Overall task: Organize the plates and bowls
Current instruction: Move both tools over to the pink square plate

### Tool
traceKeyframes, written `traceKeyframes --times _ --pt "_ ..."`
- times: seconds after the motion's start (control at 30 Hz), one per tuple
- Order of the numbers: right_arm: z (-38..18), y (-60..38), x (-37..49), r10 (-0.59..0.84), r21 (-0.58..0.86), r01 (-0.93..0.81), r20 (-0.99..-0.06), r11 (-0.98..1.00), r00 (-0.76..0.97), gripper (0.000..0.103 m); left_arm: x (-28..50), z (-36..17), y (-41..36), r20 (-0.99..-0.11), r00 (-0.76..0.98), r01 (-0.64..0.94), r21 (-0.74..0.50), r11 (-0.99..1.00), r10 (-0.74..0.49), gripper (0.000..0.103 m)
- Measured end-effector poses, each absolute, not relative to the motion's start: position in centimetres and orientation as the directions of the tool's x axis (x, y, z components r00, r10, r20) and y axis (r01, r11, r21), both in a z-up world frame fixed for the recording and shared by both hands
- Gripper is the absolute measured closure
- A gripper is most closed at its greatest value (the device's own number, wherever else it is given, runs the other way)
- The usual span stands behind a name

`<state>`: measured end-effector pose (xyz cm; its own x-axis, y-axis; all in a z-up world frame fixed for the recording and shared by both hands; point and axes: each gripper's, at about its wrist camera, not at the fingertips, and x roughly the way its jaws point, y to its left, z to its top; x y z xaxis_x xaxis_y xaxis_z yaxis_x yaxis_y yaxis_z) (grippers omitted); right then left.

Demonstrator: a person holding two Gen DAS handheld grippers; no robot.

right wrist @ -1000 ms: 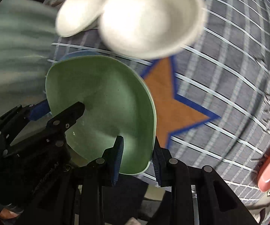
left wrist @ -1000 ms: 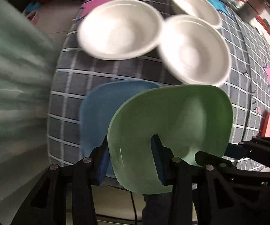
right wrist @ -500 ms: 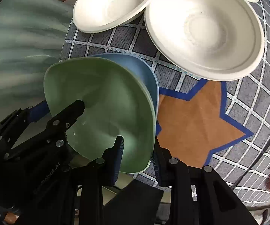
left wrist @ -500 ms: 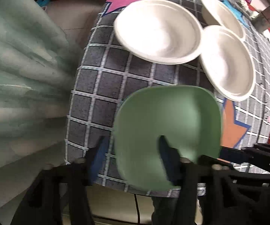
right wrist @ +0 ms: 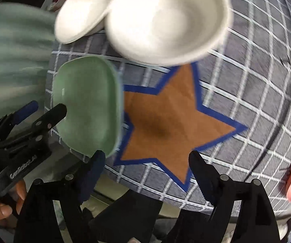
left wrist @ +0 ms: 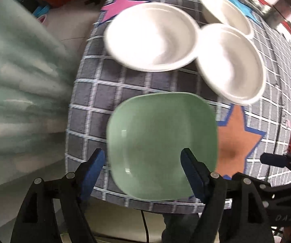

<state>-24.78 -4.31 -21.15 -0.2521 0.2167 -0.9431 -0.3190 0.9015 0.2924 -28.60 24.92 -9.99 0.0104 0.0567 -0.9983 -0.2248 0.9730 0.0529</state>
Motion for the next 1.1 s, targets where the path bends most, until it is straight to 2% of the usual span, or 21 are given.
traceKeyframes --times 0.33,0.37,0.4,0.63,1.1 --pt "-22.5 -7.6 -24.4 0.261 0.310 -0.213 -0.938 0.926 -0.230 0.017 -27.1 -8.8 19.8 -0.999 0.020 -0.122 0.036 0.992 0.039 0.021" --pt "-22.8 -7.6 -24.4 0.266 0.312 -0.200 -0.937 0.929 -0.227 0.012 -26.8 -8.8 19.6 -0.999 0.023 -0.119 0.029 0.992 0.032 0.021" --pt "-22.9 -8.0 -24.3 0.267 0.310 -0.185 -0.938 0.933 -0.222 0.000 -26.6 -8.8 19.2 -1.000 0.020 -0.112 0.018 0.994 0.021 0.021" --pt "-23.4 -11.2 -24.6 0.287 0.305 -0.074 -0.938 0.949 -0.195 0.000 -25.3 -8.0 14.5 -1.000 0.010 -0.013 0.024 1.000 0.024 0.021" --pt "-23.4 -21.9 -23.8 0.295 0.272 0.166 -0.945 0.948 -0.137 0.000 -21.5 -7.2 -0.4 -1.000 -0.017 0.239 0.004 0.971 0.008 0.021"
